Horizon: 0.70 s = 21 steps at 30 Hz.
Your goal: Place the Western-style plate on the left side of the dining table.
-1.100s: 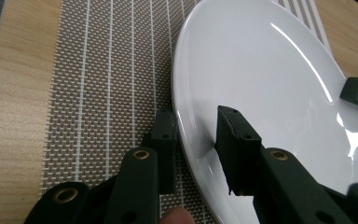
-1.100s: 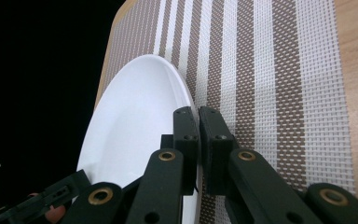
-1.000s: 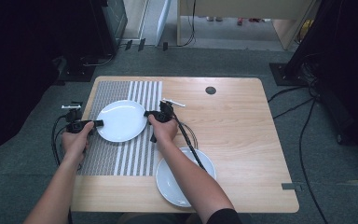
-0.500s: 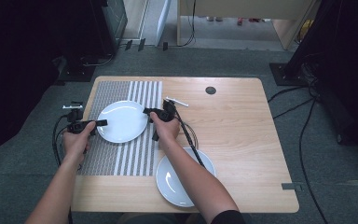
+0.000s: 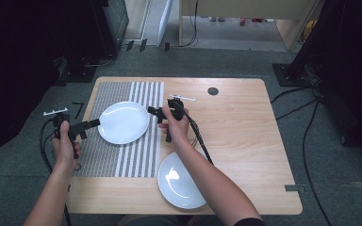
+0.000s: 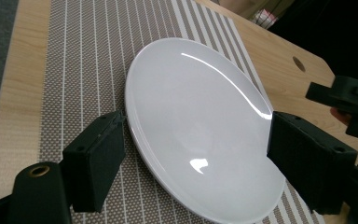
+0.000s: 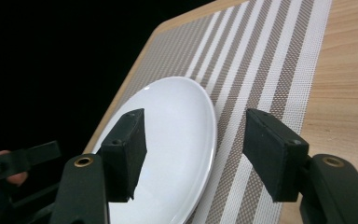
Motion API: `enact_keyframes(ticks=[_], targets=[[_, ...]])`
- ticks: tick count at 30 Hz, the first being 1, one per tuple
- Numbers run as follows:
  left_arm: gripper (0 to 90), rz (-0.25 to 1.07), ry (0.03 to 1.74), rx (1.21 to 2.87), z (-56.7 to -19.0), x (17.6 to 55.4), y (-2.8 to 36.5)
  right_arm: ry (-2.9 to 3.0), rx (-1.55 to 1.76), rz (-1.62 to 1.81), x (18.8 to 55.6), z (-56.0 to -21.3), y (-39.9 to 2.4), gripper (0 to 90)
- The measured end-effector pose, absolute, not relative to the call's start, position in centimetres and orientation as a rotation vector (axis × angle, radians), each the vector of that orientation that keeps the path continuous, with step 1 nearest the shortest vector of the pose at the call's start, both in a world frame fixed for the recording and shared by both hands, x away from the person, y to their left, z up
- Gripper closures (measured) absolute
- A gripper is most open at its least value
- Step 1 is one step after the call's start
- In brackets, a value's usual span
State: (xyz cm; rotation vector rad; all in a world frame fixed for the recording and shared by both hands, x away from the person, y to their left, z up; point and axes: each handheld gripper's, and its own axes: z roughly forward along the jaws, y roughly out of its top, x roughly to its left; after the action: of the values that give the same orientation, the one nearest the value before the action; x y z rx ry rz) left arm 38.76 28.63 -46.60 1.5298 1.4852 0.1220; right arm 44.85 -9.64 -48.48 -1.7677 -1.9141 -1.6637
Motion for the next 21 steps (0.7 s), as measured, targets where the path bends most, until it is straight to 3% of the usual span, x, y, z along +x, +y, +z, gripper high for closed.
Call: enact_keyframes(ticks=[21], targets=[[18.8, 0.213, 1.417, 1.506, -47.6, 30.0, 26.6, -2.123, -1.545, -1.741, 39.0, -45.8, -16.0, 34.4]])
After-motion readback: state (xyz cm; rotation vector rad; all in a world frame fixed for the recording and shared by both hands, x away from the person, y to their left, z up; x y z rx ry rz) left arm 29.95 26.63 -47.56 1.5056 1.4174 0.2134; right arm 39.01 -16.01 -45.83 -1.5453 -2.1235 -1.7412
